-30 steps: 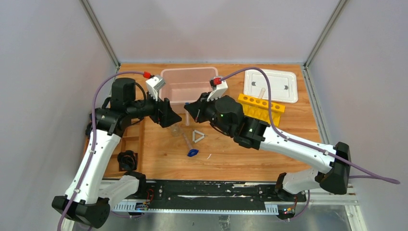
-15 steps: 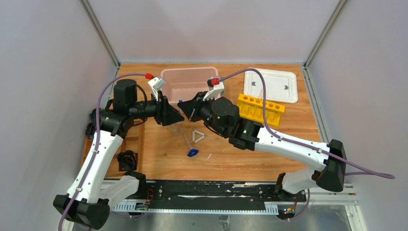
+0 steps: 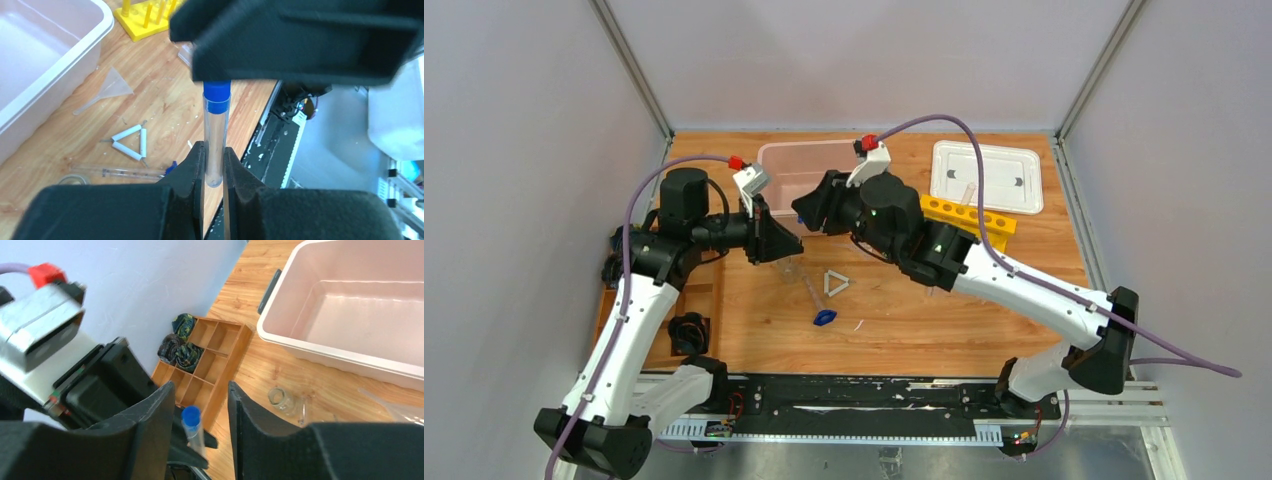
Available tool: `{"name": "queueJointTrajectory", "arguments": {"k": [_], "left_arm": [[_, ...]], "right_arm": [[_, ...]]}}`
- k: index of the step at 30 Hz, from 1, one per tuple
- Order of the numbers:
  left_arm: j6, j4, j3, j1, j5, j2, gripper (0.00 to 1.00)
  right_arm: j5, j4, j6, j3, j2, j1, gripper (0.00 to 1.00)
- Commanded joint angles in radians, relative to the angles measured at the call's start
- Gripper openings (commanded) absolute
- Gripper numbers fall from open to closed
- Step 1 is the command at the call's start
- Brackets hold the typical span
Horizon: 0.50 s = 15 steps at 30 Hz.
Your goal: Organize the chemistry lab equipment
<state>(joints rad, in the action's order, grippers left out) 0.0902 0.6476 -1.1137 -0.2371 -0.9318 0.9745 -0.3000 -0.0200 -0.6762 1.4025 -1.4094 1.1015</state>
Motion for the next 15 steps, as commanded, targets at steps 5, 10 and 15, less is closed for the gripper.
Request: {"name": "queueJointTrajectory", "arguments": {"k": [5, 10, 15], "left_arm": [[-0.212, 0.086, 0.001, -0.002, 0.010, -0.037, 0.00], [-0.252, 0.118, 0.001, -0.002, 0.027, -0.035, 0.00], [-0.283, 0.134, 0.016, -0.005, 0.048, -0.042, 0.00]], "right_arm": [[0.330, -0.307, 0.000, 0.151, -0.063, -0.076, 0.48], [0.377, -0.313, 0.014, 0.179, -0.072, -0.079, 0.48], [0.401, -0.316, 0.018, 0.200, -0.087, -0.081, 0.47]]}}
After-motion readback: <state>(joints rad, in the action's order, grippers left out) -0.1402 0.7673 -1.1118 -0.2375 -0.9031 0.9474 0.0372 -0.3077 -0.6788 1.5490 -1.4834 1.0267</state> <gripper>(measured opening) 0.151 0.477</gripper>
